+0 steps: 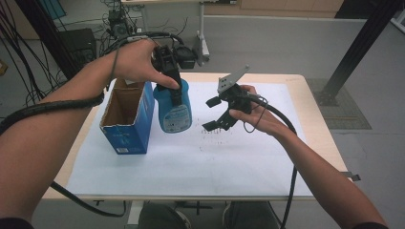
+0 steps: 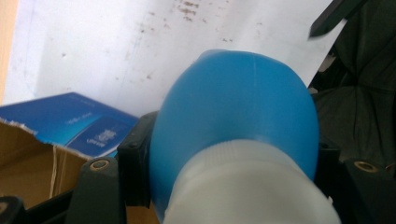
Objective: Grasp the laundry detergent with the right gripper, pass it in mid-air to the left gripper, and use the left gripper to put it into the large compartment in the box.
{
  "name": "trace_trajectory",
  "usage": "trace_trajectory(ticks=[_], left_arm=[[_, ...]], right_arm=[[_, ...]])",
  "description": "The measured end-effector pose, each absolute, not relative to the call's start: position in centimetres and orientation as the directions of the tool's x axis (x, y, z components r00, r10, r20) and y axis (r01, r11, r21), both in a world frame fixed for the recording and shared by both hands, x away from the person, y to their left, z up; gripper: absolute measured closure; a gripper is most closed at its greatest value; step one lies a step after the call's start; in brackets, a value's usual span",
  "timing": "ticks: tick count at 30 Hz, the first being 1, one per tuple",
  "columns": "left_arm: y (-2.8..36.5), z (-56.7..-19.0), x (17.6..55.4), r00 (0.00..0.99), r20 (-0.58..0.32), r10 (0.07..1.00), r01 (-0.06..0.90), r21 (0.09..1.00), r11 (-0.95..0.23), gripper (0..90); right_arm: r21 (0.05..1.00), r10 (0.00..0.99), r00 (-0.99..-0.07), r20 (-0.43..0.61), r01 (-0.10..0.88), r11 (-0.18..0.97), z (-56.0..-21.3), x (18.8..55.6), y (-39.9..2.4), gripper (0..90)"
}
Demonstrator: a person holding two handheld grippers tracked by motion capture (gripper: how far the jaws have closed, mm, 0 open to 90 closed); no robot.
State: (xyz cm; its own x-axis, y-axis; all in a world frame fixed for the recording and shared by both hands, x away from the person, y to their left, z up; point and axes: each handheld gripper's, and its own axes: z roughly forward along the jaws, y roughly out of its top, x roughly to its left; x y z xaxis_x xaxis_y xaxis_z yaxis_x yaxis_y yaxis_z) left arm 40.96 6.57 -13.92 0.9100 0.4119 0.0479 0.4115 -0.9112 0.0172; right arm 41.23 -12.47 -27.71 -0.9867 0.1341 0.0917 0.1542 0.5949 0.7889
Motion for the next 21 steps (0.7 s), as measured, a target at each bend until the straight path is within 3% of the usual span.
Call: trace_trajectory(ticks=[7, 21], left_arm=[[7.8, -11.9, 41.3, 0.873, 0.040, 0.485, 0.485, 0.030, -0.874, 36.7], [11.7, -6.8, 42.0, 0.756, 0.031, 0.654, 0.653, 0.036, -0.757, 36.7]], right_arm=[[0.751, 0.221, -0.969, 0.108, 0.225, 0.621, -27.2, 41.1, -15.4, 5.5], [0.691, 0.325, -0.944, 0.059, 0.274, 0.669, -26.1, 41.0, -19.7, 5.3]])
